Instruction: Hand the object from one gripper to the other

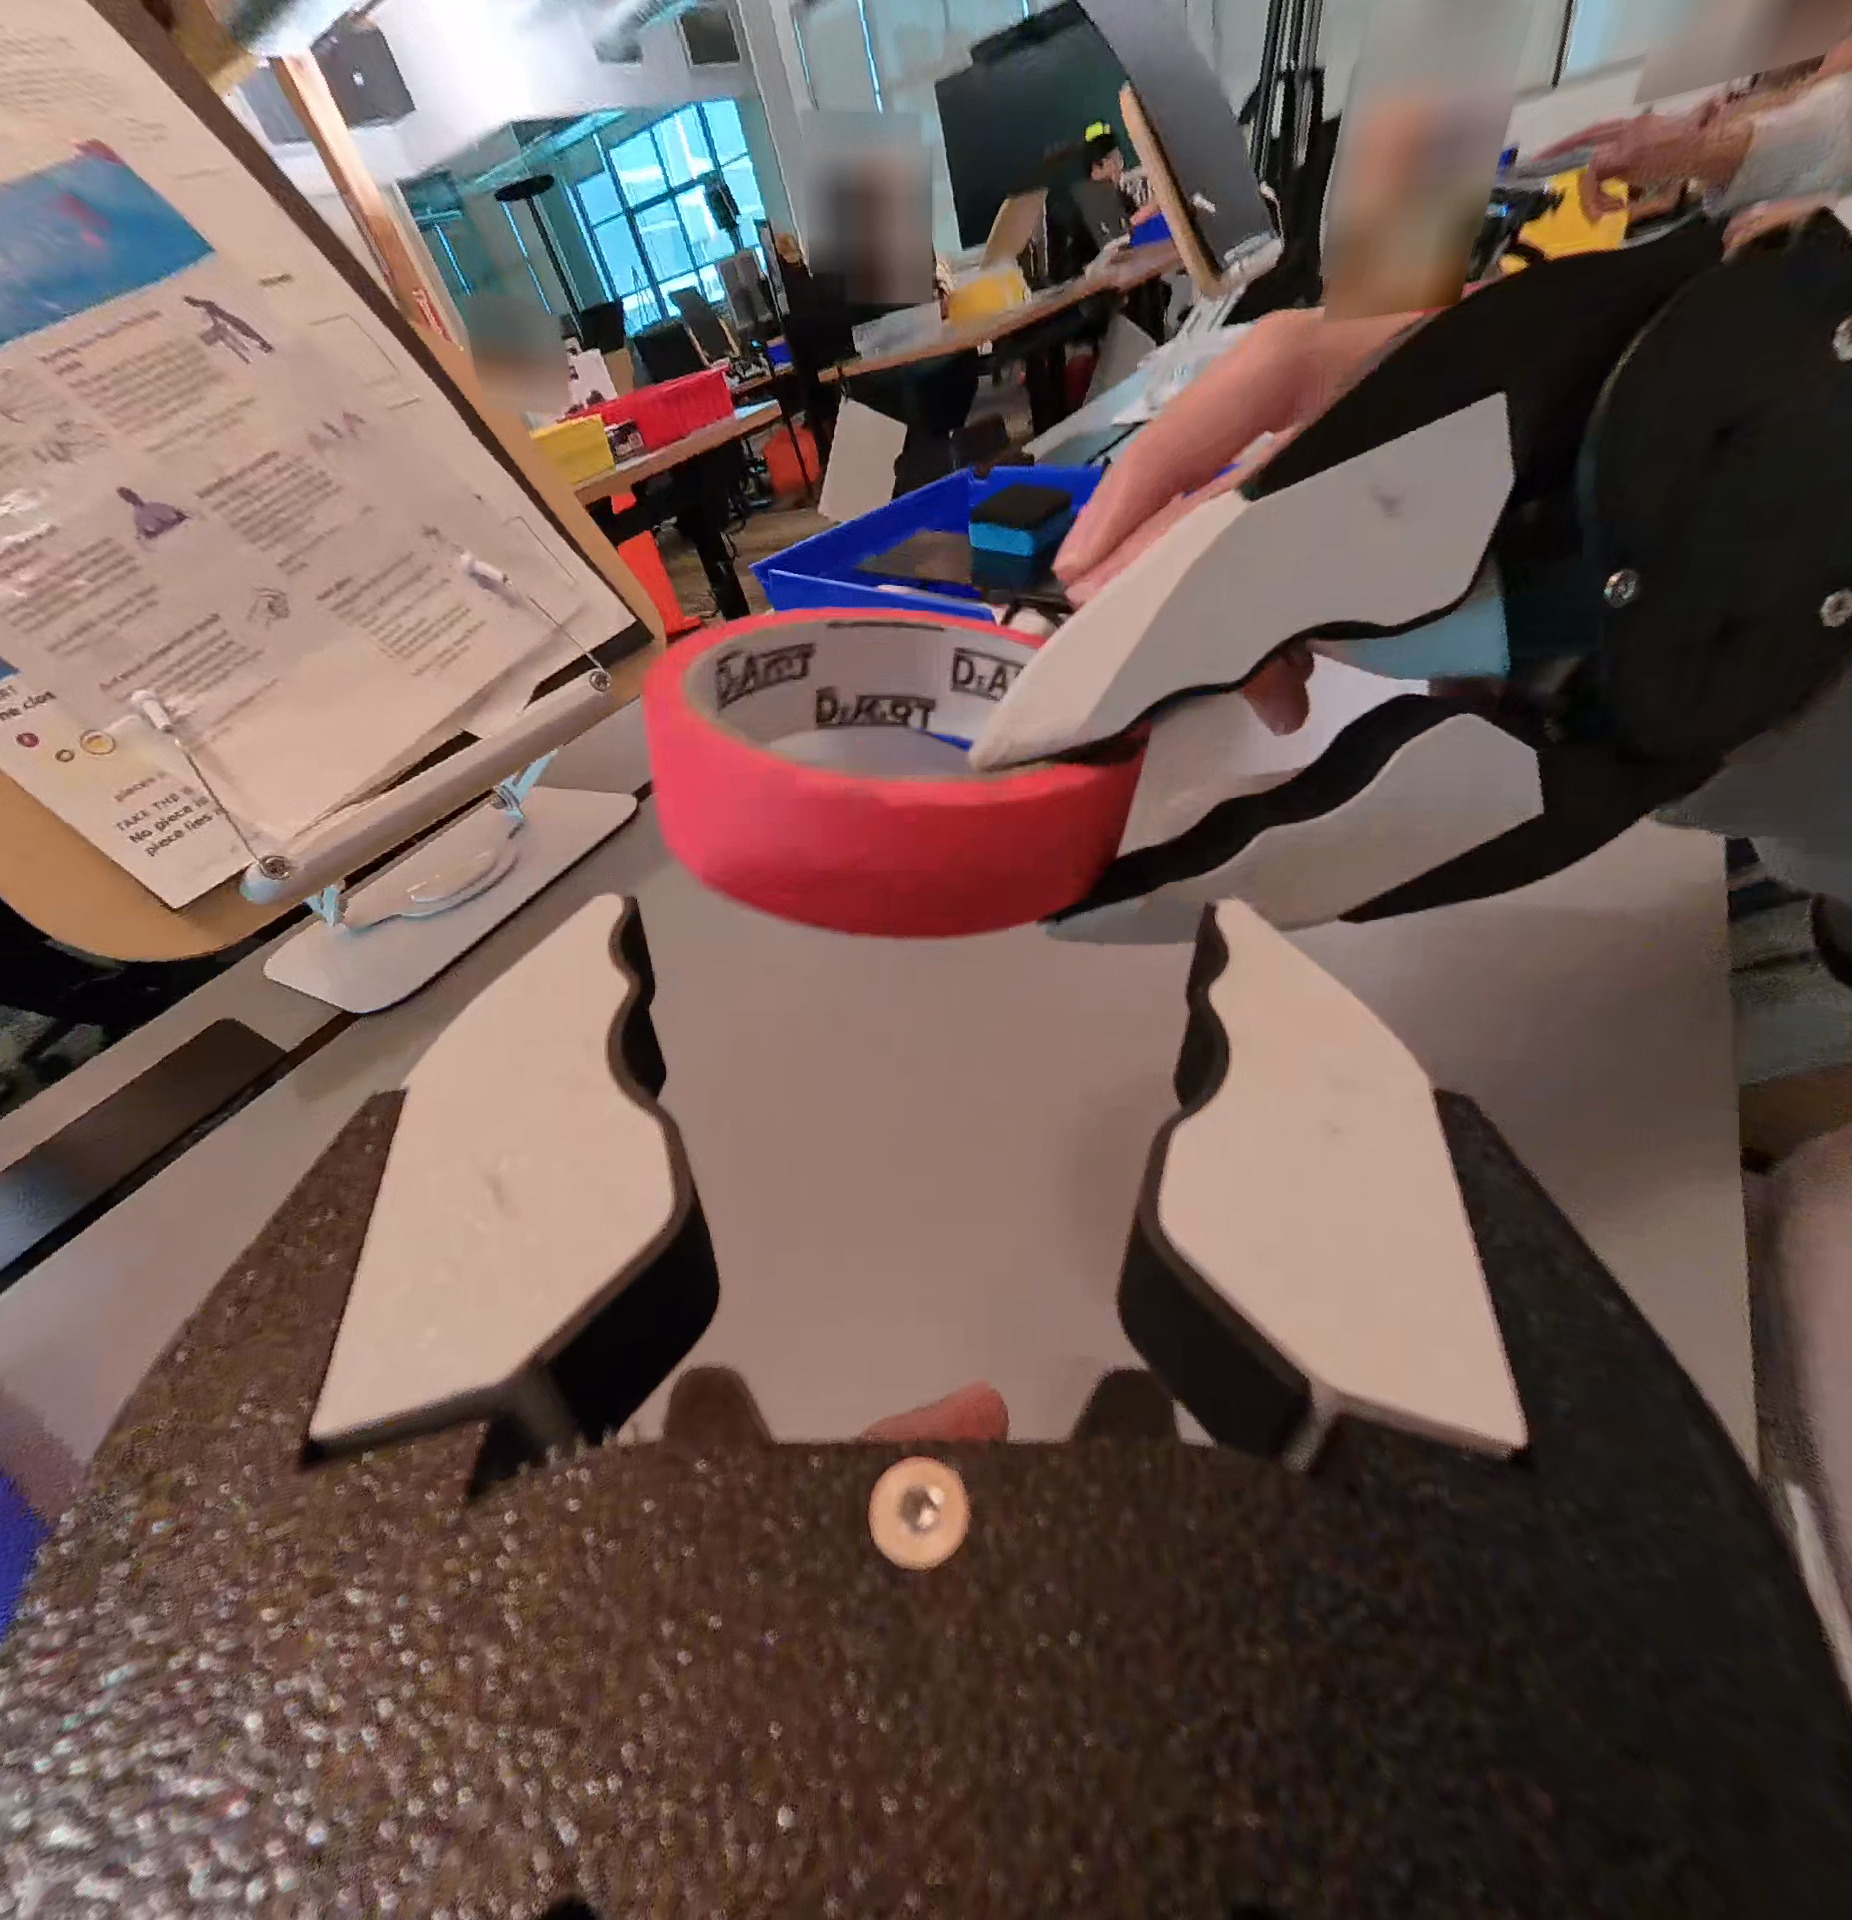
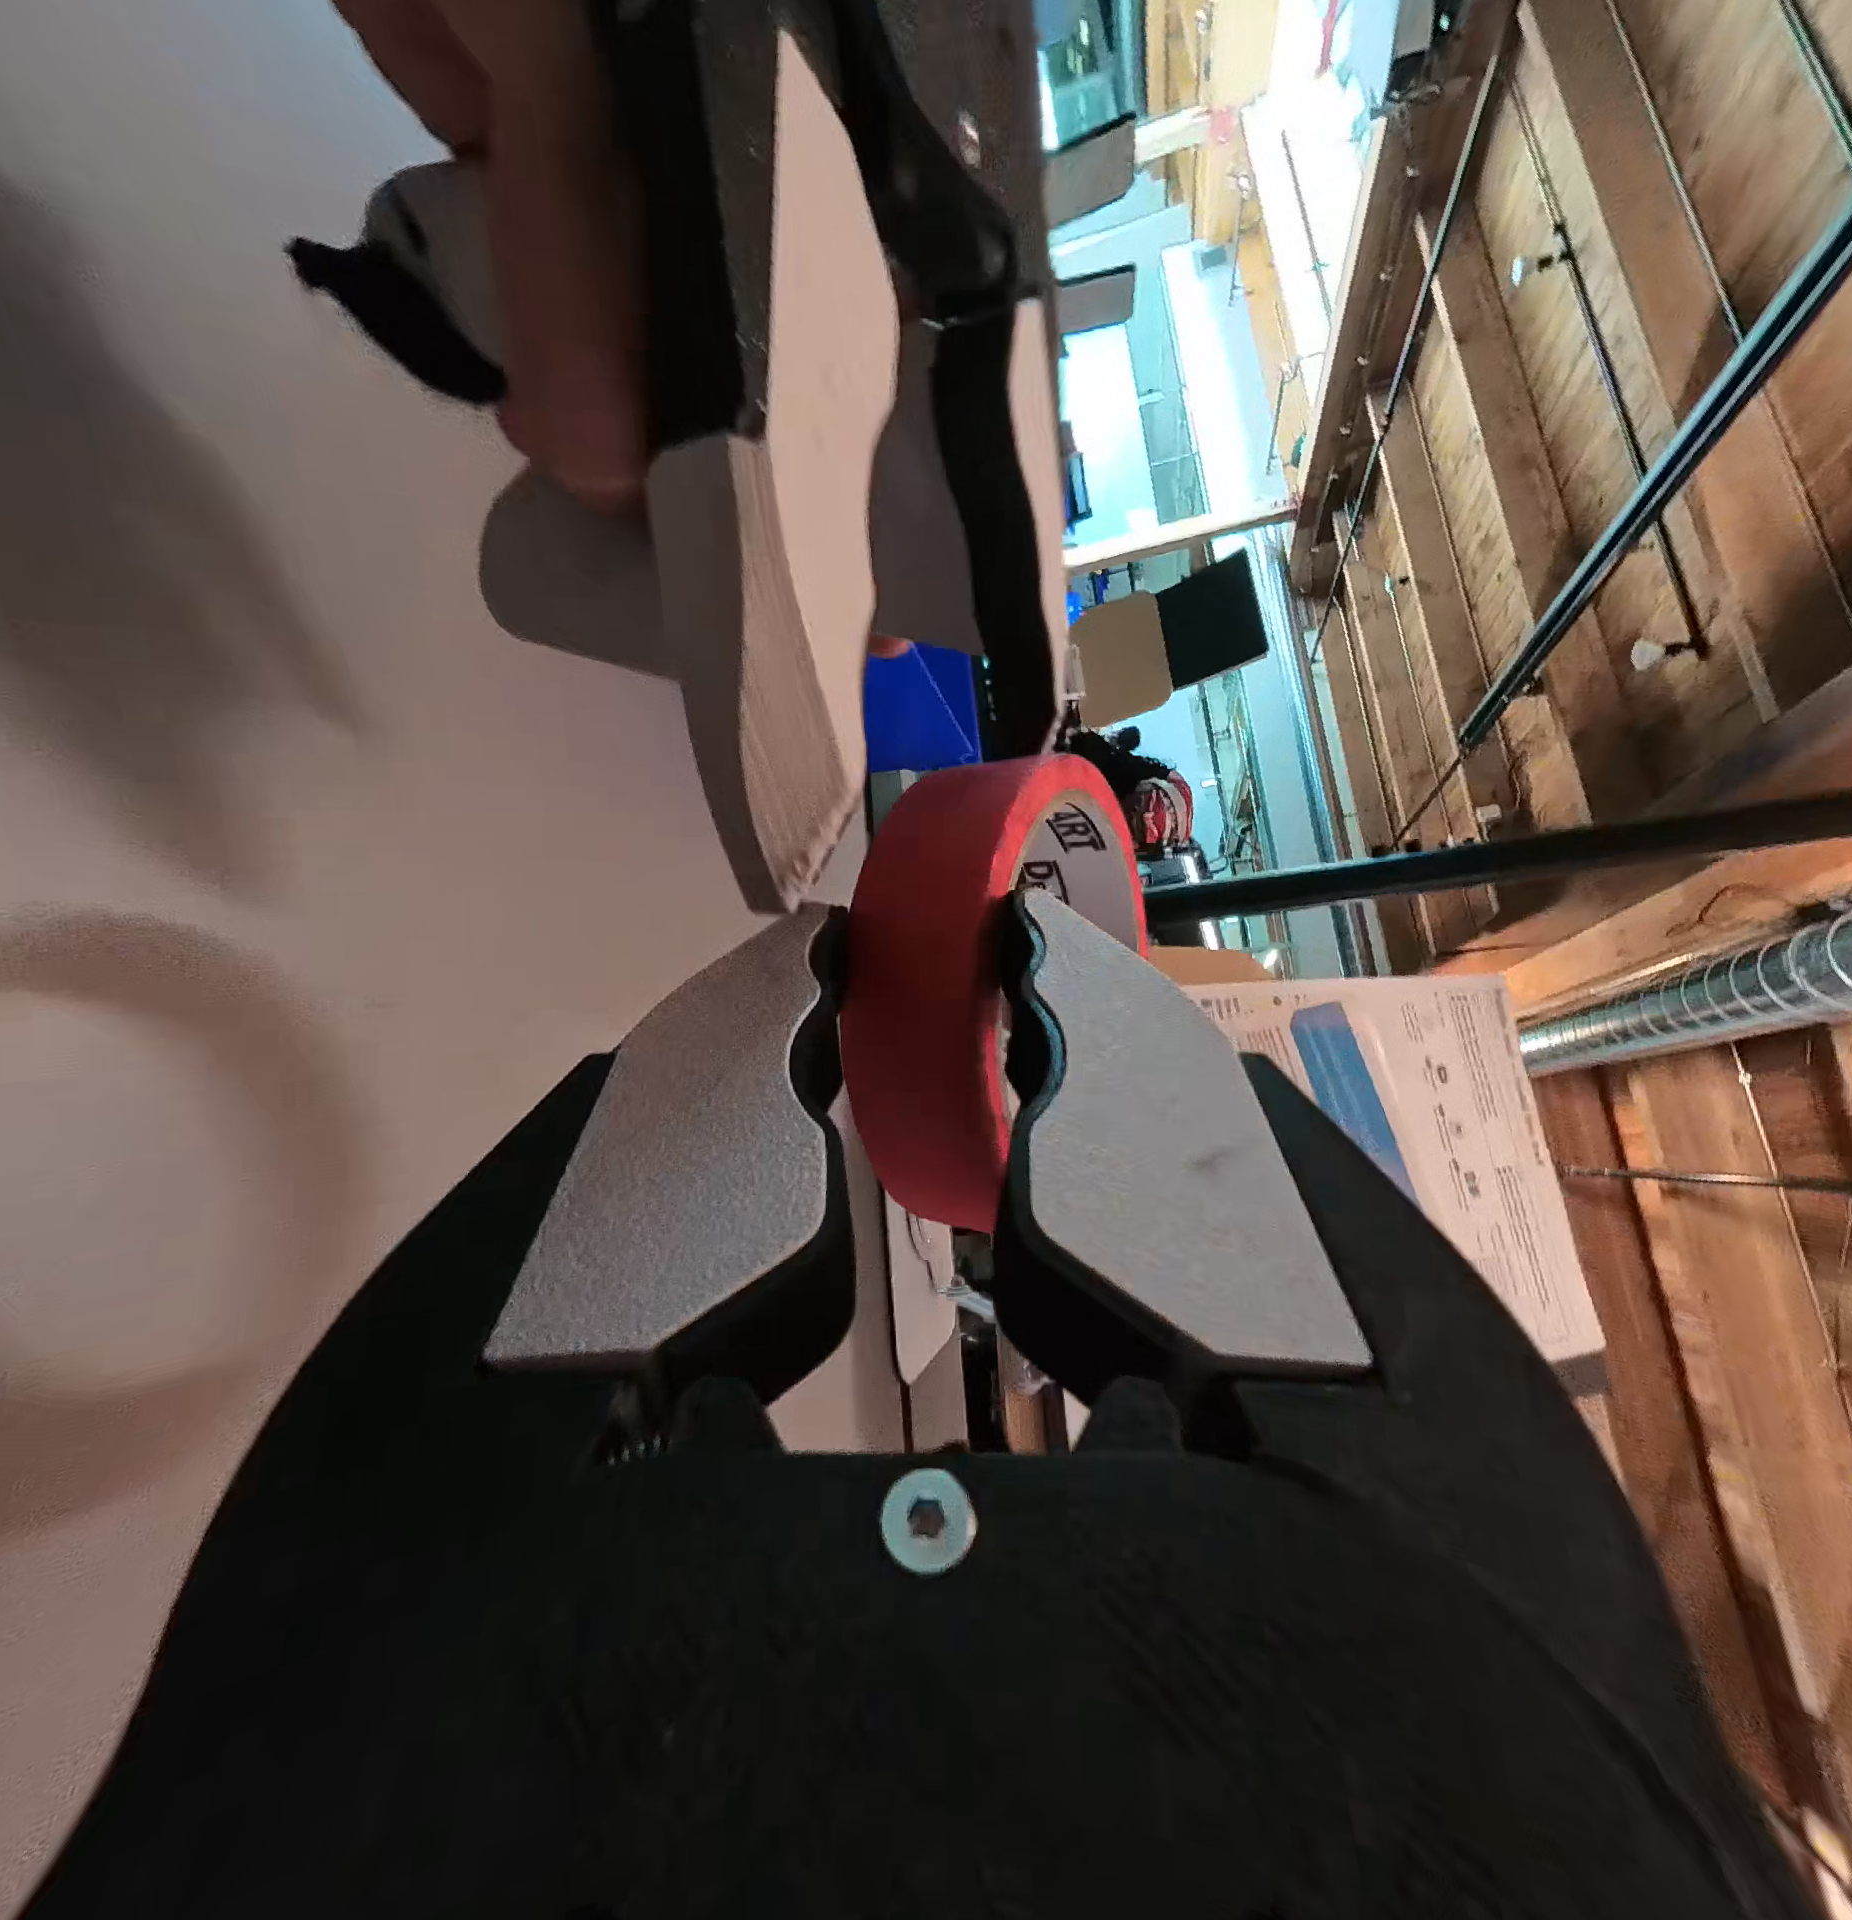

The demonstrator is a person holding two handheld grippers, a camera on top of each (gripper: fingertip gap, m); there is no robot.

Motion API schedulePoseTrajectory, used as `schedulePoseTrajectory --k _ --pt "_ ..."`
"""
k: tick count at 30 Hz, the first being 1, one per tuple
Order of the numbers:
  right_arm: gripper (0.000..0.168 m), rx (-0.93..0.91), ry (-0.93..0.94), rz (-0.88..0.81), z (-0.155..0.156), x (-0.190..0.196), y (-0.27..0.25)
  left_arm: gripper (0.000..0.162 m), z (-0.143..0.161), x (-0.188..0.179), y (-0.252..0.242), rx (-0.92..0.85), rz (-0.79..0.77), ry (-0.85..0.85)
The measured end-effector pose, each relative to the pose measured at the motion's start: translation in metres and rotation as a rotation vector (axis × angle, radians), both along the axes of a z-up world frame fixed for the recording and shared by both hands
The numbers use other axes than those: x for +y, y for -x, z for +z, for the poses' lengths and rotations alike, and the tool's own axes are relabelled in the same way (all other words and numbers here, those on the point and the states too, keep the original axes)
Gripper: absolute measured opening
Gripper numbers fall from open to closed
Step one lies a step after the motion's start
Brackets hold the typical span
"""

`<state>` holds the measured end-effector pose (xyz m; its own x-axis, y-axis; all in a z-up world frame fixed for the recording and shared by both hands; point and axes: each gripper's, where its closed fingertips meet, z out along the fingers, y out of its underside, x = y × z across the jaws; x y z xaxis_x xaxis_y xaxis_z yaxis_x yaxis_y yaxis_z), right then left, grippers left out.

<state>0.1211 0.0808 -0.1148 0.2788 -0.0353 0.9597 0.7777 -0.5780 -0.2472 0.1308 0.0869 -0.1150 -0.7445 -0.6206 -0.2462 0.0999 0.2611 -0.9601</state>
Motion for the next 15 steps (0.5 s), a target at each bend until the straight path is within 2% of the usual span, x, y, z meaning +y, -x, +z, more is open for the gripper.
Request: schedulePoseTrajectory --k 8,11,12,15 --pt "0.029 -0.127 0.082 0.077 -0.008 0.006 0.013 0.104 0.001 0.000 0.003 -0.064 -0.021 -0.034" --pt "0.029 -0.155 0.099 0.125 -0.010 0.010 0.022 0.101 0.009 0.000 0.005 -0.075 -0.043 0.032" --pt "0.029 -0.165 0.098 0.124 -0.009 0.011 0.023 0.097 0.009 0.001 0.005 -0.074 -0.044 0.029" --pt "0.029 -0.208 0.133 0.113 -0.011 0.012 0.024 0.095 0.005 0.002 0.006 -0.097 -0.045 -0.015"
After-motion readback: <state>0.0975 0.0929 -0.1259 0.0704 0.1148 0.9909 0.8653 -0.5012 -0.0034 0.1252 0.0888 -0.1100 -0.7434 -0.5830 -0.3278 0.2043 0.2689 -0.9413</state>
